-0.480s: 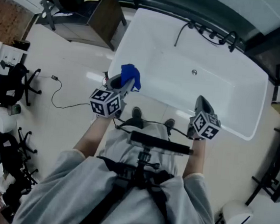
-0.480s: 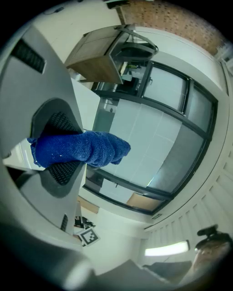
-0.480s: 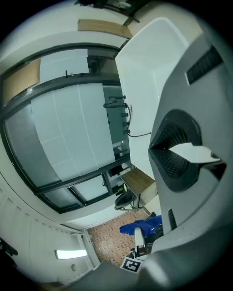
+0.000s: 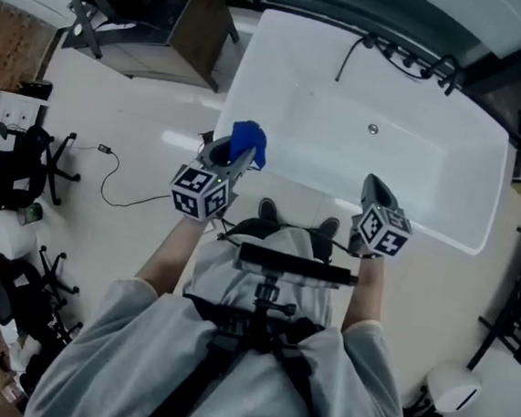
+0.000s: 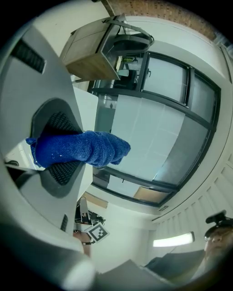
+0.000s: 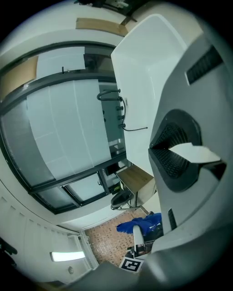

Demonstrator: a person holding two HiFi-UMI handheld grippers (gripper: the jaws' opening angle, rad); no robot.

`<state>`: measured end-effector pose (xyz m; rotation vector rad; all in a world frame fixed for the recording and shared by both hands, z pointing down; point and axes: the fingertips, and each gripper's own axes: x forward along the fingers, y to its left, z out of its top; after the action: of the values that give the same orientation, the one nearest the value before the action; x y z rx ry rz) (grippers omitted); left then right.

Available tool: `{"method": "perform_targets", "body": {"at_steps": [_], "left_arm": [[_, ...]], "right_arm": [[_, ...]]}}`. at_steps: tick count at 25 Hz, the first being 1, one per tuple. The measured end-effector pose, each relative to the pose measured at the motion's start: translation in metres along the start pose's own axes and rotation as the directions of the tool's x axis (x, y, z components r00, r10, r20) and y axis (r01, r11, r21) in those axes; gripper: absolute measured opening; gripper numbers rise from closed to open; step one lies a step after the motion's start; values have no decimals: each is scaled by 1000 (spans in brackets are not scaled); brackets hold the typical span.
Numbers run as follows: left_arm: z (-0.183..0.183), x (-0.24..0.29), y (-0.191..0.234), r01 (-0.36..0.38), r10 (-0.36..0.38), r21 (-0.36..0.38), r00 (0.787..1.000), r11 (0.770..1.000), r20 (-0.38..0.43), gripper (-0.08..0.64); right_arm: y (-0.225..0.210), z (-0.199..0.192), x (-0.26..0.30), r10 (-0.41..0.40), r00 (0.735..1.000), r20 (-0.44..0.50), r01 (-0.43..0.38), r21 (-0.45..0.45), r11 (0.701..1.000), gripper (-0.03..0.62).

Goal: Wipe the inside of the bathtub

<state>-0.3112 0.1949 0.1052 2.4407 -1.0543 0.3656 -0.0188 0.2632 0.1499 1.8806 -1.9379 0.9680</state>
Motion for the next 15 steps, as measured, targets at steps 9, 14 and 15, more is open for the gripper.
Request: {"method": "perform_targets", "body": {"at_steps": [9,14,15], "left_arm": [[9,17,11,75,-75,-15,997,997,1,133],[17,39,3,77,-77,-9,997,997,0,133],[20,43,1,75,-75,-9,997,997,0,133]], "right_arm": [[31,21,3,-6,1000,-9,6,-58,998,9],[19,41,12,4,1000,0,-4,-93,996,9],[16,44,15,10,1000,1,-10,-92,996,9]]}}
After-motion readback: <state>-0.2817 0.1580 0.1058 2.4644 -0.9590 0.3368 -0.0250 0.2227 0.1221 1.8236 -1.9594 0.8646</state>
